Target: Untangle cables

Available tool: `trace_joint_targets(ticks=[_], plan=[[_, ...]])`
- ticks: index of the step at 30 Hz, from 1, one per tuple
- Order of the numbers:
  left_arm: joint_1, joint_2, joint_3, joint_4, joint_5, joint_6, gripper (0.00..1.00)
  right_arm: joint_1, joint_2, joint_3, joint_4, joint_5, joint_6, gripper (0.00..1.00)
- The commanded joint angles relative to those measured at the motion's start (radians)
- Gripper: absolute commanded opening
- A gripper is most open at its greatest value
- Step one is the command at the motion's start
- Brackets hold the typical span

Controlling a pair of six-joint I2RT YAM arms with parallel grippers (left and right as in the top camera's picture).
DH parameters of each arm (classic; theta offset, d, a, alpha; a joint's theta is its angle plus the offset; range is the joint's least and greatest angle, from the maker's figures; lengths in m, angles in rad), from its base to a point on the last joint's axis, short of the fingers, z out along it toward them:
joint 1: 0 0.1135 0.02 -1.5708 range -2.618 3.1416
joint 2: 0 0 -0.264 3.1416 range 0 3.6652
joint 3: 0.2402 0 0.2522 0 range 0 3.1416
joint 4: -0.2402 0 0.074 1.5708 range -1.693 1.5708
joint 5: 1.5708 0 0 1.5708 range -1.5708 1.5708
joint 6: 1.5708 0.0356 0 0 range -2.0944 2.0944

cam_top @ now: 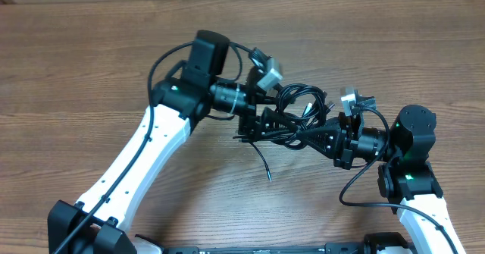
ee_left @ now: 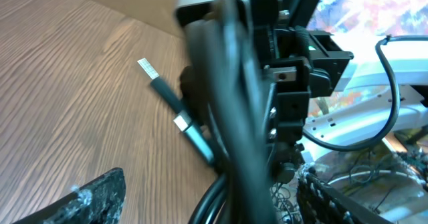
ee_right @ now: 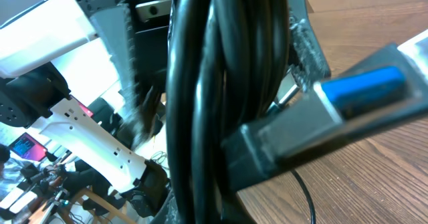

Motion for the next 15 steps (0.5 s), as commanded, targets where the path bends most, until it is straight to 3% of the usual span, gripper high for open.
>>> trace_joint_targets(ticks=[1, 3, 5, 6, 9, 10, 14, 15], plan=[[-0.011, -0.017, 0.022, 0.032, -0.002, 0.014, 0.73, -0.001, -0.005, 0.014, 0.005, -0.017, 0.000, 0.04], [-0.009, -0.017, 0.022, 0.033, -0.002, 0.014, 0.57, -0.001, -0.005, 0.014, 0.005, -0.016, -0.003, 0.04], [-0.006, -0.017, 0.022, 0.032, -0.002, 0.006, 0.15, -0.001, -0.005, 0.014, 0.005, -0.016, -0.007, 0.04], [-0.006, -0.017, 0.022, 0.032, -0.002, 0.006, 0.04, -0.001, -0.005, 0.014, 0.002, -0.016, -0.008, 0.04], [-0.006, -0.017, 0.022, 0.032, -0.002, 0.006, 0.04, -0.001, -0.004, 0.013, -0.015, -0.006, -0.026, 0.05], [-0.006, -0.017, 0.022, 0.033, -0.002, -0.002, 0.04, -0.001, -0.004, 0.013, -0.021, 0.008, -0.026, 0.17], [-0.003, -0.017, 0.022, 0.034, -0.003, -0.020, 0.04, -0.001, -0.003, 0.013, -0.079, 0.090, -0.026, 0.79], [0.000, -0.017, 0.022, 0.034, -0.003, -0.027, 0.04, -0.001, -0.003, 0.013, -0.098, 0.118, -0.026, 0.86]])
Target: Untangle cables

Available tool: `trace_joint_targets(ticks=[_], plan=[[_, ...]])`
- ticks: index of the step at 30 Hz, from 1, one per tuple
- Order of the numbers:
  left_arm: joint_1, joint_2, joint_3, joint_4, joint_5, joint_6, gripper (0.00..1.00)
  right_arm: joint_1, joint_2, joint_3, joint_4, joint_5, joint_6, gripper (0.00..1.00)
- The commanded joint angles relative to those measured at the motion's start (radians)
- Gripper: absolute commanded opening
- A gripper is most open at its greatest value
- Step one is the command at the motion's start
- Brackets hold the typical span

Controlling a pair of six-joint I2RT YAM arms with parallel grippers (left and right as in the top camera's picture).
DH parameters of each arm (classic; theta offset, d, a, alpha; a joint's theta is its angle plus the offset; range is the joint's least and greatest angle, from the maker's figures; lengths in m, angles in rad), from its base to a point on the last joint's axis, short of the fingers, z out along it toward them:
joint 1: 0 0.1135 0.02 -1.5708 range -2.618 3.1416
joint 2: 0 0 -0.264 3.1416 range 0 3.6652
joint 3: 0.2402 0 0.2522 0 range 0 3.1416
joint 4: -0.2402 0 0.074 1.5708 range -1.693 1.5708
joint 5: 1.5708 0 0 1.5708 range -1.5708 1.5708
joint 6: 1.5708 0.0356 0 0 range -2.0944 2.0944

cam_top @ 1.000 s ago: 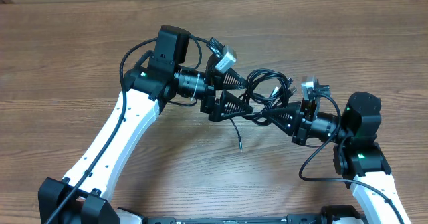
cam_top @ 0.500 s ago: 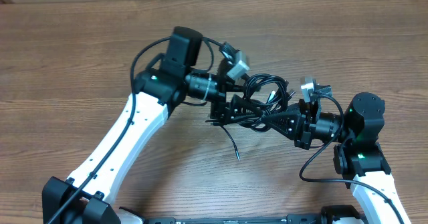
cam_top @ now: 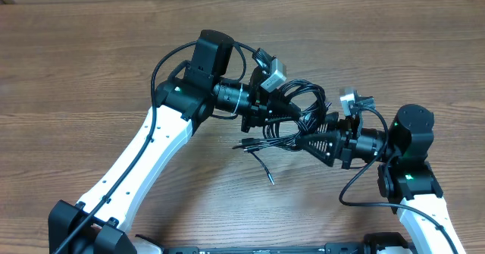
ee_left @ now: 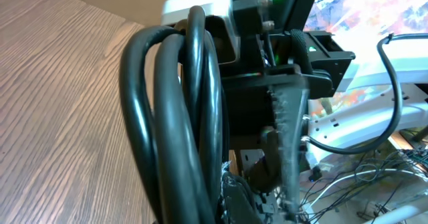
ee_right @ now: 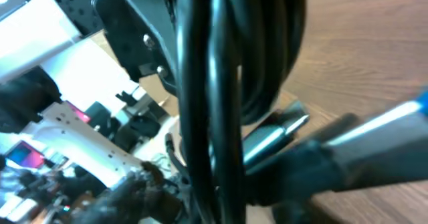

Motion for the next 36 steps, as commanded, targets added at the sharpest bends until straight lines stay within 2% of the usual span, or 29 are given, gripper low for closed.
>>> trace_joint_targets(ticks=[1, 4, 7, 9, 15, 20, 25, 32, 36], plan=[[0.015, -0.017, 0.019, 0.005, 0.005, -0.030, 0.04, -0.001, -0.005, 0.012, -0.038, 0.095, -0.008, 0.90], [0.037, -0.017, 0.019, 0.004, -0.015, -0.076, 0.04, -0.001, -0.004, 0.012, -0.066, 0.151, -0.008, 1.00], [0.050, -0.017, 0.019, 0.010, -0.156, -0.184, 0.04, -0.002, -0.005, 0.012, -0.065, 0.153, -0.008, 1.00], [0.049, -0.017, 0.019, 0.049, -0.233, -0.301, 0.04, -0.002, -0.004, 0.012, -0.074, 0.195, 0.009, 1.00], [0.048, -0.017, 0.019, 0.111, -0.233, -0.349, 0.04, -0.002, -0.004, 0.012, -0.135, 0.378, 0.109, 1.00], [0.050, -0.017, 0.019, 0.113, -0.233, -0.355, 0.04, -0.002, -0.005, 0.012, -0.185, 0.504, 0.194, 1.00], [0.050, -0.017, 0.019, 0.113, -0.185, -0.352, 0.04, -0.002, -0.005, 0.012, -0.188, 0.510, 0.206, 1.00], [0.050, -0.017, 0.019, 0.113, -0.037, -0.206, 0.04, -0.002, -0.004, 0.012, -0.204, 0.525, 0.205, 1.00], [0.051, -0.017, 0.019, 0.113, -0.015, -0.151, 0.04, -0.002, -0.005, 0.012, -0.205, 0.525, 0.201, 1.00]])
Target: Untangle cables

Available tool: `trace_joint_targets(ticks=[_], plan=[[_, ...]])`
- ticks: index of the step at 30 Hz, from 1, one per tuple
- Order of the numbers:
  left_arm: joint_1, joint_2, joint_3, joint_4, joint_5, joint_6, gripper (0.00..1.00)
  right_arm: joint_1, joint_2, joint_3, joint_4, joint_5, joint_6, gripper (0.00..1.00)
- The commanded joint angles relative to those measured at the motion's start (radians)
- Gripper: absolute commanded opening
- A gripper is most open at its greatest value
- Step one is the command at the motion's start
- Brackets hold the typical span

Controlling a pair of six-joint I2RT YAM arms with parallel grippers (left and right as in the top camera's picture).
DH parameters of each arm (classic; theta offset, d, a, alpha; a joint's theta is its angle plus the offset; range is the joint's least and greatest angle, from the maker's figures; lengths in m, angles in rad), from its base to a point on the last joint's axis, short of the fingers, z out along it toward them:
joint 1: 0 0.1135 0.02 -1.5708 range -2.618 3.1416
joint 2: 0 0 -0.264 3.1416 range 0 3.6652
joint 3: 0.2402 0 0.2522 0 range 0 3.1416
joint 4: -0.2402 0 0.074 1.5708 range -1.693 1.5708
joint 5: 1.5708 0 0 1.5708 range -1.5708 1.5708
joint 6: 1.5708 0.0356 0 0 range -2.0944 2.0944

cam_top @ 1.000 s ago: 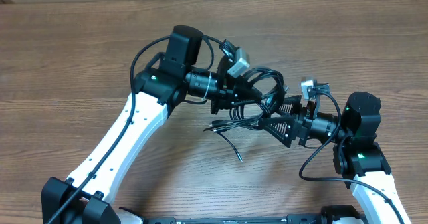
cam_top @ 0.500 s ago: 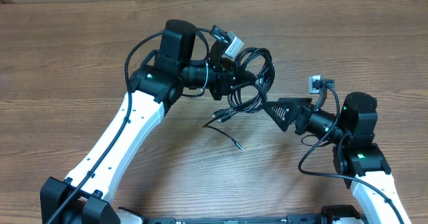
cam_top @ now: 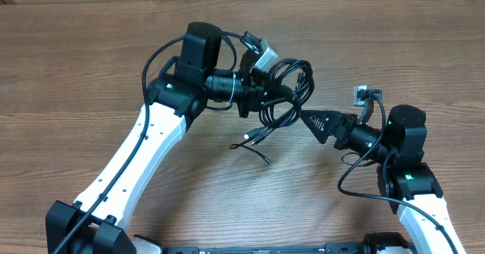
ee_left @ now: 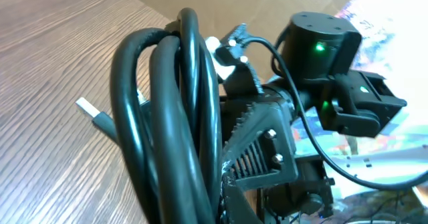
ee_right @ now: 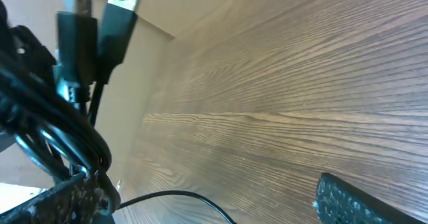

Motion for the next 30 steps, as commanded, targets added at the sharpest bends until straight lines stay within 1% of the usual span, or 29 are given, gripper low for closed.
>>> trace_joint_targets(ticks=[1, 6, 9, 12, 15, 17, 20, 21, 26, 30], plan=[[0.005, -0.017, 0.019, 0.011, 0.096, 0.071, 0.04, -0.002, -0.005, 0.012, -0.002, 0.038, -0.010, 1.00], [0.005, -0.017, 0.019, 0.063, 0.118, 0.071, 0.04, -0.003, -0.005, 0.012, -0.037, 0.083, -0.051, 1.00], [0.004, -0.017, 0.019, 0.087, 0.116, 0.110, 0.04, -0.003, -0.005, 0.012, -0.048, 0.099, -0.051, 1.00], [0.006, -0.017, 0.019, 0.079, 0.061, 0.119, 0.04, -0.002, -0.005, 0.012, -0.048, 0.089, -0.068, 1.00], [0.006, -0.017, 0.019, 0.078, 0.034, 0.119, 0.04, -0.003, -0.005, 0.012, -0.028, -0.006, -0.133, 1.00], [0.006, -0.017, 0.019, 0.073, 0.030, 0.119, 0.04, -0.003, -0.005, 0.012, 0.022, -0.093, -0.137, 1.00], [0.006, -0.017, 0.019, 0.024, 0.021, 0.119, 0.04, -0.002, -0.005, 0.012, 0.124, -0.243, -0.135, 1.00], [0.006, -0.017, 0.019, 0.007, 0.010, 0.118, 0.04, -0.003, -0.005, 0.012, 0.136, -0.259, -0.135, 1.00], [0.003, -0.017, 0.019, -0.110, -0.020, 0.120, 0.04, -0.003, -0.005, 0.012, 0.141, -0.260, -0.129, 1.00], [0.002, -0.017, 0.019, -0.150, -0.039, 0.121, 0.04, -0.002, -0.005, 0.012, 0.139, -0.242, -0.129, 1.00]])
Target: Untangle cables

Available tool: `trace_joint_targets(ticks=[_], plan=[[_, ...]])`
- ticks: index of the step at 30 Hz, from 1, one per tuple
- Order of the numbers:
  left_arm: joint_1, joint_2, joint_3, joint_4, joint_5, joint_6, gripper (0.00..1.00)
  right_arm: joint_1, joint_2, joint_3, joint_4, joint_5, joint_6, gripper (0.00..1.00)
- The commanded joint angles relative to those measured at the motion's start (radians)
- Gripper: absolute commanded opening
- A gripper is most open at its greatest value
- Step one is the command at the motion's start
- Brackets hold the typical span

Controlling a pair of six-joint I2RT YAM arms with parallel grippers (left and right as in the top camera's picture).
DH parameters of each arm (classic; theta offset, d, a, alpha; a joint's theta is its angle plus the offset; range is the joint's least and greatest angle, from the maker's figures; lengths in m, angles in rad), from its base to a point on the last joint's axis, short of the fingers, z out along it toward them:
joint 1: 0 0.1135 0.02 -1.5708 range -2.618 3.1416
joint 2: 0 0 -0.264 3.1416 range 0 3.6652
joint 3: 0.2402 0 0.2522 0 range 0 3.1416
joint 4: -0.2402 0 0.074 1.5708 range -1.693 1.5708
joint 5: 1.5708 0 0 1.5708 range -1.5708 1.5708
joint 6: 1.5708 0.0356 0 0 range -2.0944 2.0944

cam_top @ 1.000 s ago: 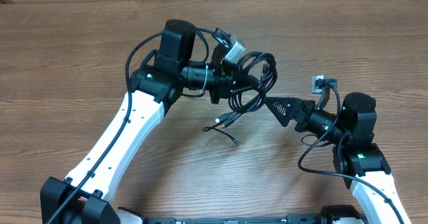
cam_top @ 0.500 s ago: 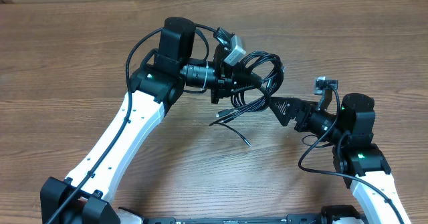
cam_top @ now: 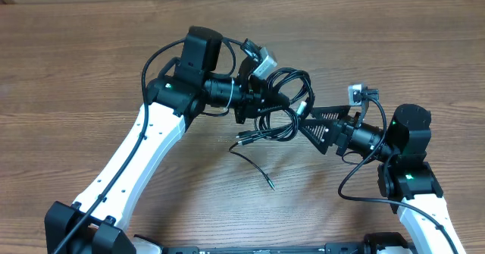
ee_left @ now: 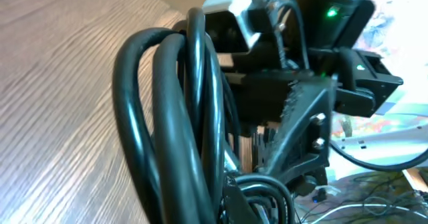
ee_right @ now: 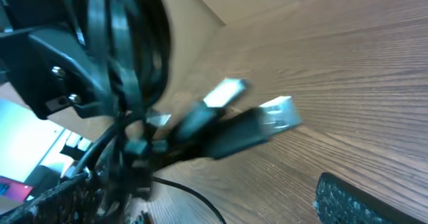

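Observation:
A bundle of looped black cables [cam_top: 284, 102] hangs above the wooden table, and my left gripper [cam_top: 261, 106] is shut on it. The left wrist view is filled by its thick loops [ee_left: 174, 117], with the left gripper [ee_left: 227, 197] clamped at their base. USB plug ends [cam_top: 244, 139] stick out to the lower left, and a thin cable tail [cam_top: 258, 170] trails on the table. My right gripper [cam_top: 312, 125] stands open just right of the bundle, holding nothing. In the right wrist view, the bundle [ee_right: 127, 50] and two plugs [ee_right: 257, 127] lie ahead of the right gripper [ee_right: 200, 200].
The wooden table [cam_top: 91, 57] stretches around both arms. A cardboard wall runs along the far edge. The right arm's own black wire [cam_top: 356, 182] loops beside its wrist.
The left gripper has brought the bundle slightly lower and nearer the right gripper. The right gripper's open fingers now sit close beside the loops. The thin tail now reaches farther toward the near edge.
First both grippers were at the bundle, cables running between the right fingers. Then the right fingers stood spread around the cables. Later the right gripper was open and clear while the left held the bundle farther back. Now the two are close again.

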Motion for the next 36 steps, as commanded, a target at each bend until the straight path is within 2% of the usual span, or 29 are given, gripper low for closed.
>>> trace_joint_targets(ticks=[1, 8, 11, 18, 26, 29, 36], plan=[[-0.004, -0.015, 0.016, -0.026, -0.035, 0.032, 0.04, 0.001, -0.007, 0.013, 0.004, -0.015, -0.003, 1.00], [-0.061, -0.015, 0.016, -0.175, -0.030, 0.176, 0.04, 0.001, -0.007, 0.013, -0.099, 0.153, 0.000, 1.00], [-0.097, -0.015, 0.016, -0.183, -0.031, 0.201, 0.04, 0.001, -0.007, 0.013, -0.106, 0.165, 0.000, 1.00], [-0.103, -0.015, 0.016, -0.182, -0.029, 0.201, 0.04, 0.001, -0.007, 0.013, -0.233, 0.380, 0.000, 1.00], [-0.102, -0.015, 0.016, -0.142, 0.128, 0.202, 0.04, 0.001, -0.006, 0.013, -0.255, 0.426, -0.001, 1.00], [-0.090, -0.016, 0.016, -0.156, 0.158, 0.202, 0.04, 0.001, -0.006, 0.013, -0.307, 0.526, 0.002, 1.00], [0.021, -0.016, 0.016, -0.157, 0.278, 0.197, 0.04, 0.001, -0.006, 0.013, -0.391, 0.738, 0.141, 1.00]])
